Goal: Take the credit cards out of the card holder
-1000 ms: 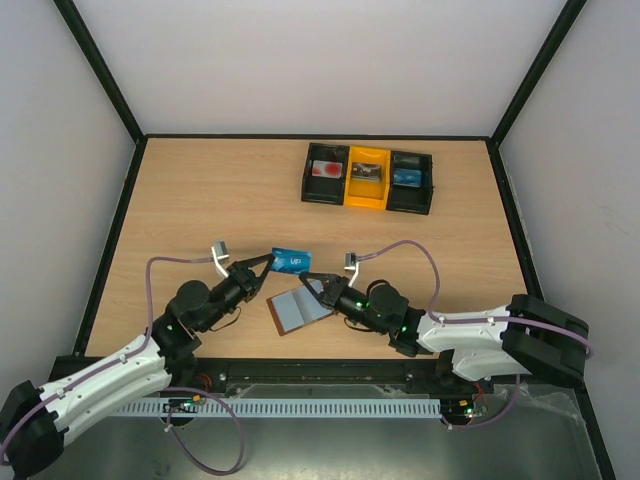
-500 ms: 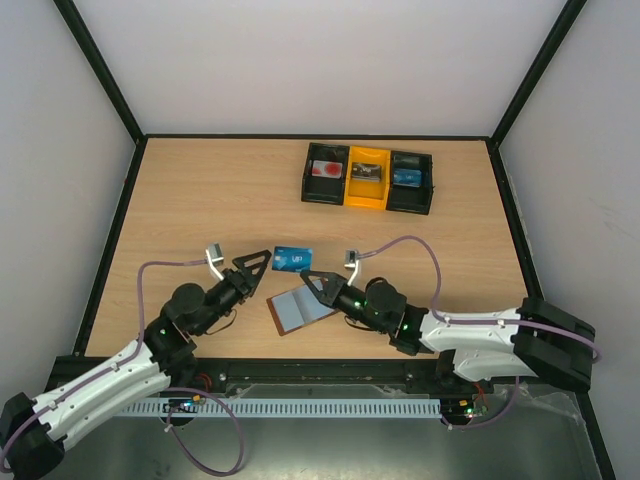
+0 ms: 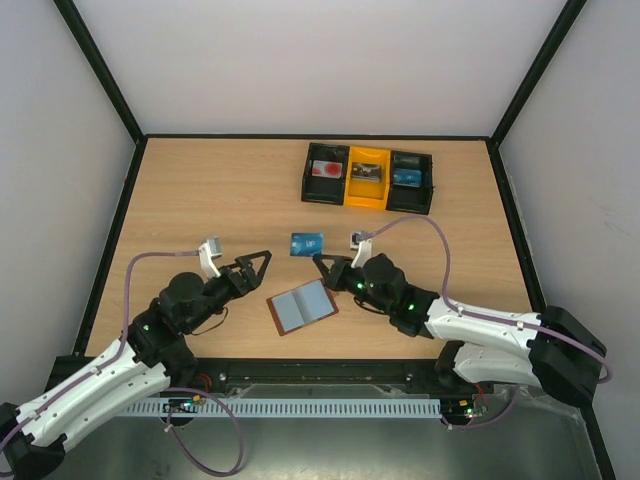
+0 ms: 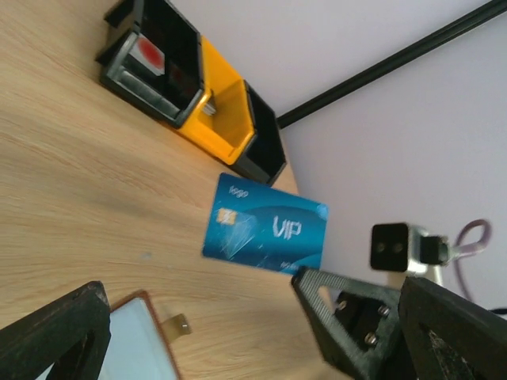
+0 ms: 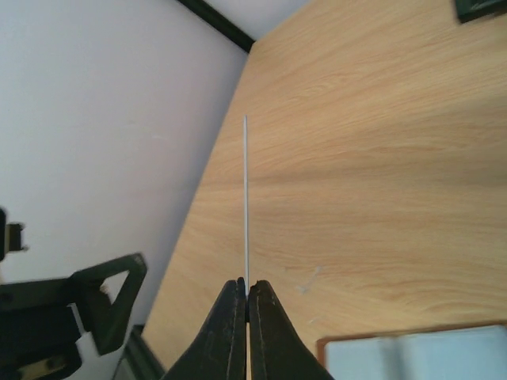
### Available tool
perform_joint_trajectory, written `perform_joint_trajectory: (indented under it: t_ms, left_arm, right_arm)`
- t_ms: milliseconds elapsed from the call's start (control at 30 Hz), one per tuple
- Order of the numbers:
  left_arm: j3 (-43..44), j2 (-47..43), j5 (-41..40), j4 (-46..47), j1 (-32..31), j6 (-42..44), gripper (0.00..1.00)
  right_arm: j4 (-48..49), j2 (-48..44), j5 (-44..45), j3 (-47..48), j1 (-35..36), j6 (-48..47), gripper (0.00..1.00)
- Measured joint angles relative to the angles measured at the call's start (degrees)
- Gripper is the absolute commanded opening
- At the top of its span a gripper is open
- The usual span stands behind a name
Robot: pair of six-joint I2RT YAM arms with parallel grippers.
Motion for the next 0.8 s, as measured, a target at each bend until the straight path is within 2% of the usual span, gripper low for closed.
perform_joint_trajectory:
  t_ms: [267, 533, 800]
  left_arm:
    - [0.76, -0.96, -1.81, -8.17, 0.0, 6.78, 1.0]
    - [1.64, 0.85, -3.82, -12.02, 0.0, 12.22, 1.0]
    - [1.68, 1.31, -3.1, -14.16, 0.02, 12.5, 1.0]
  right_arm:
    - [-10.08, 0.33, -5.03, 5.53, -10.36, -7.34, 0.02]
    - [-19.74, 8.28, -12.11, 16.87, -23.21, -16.74, 0.02]
    - [-26.86, 15.43, -21.92, 24.37, -38.84, -23.28, 0.02]
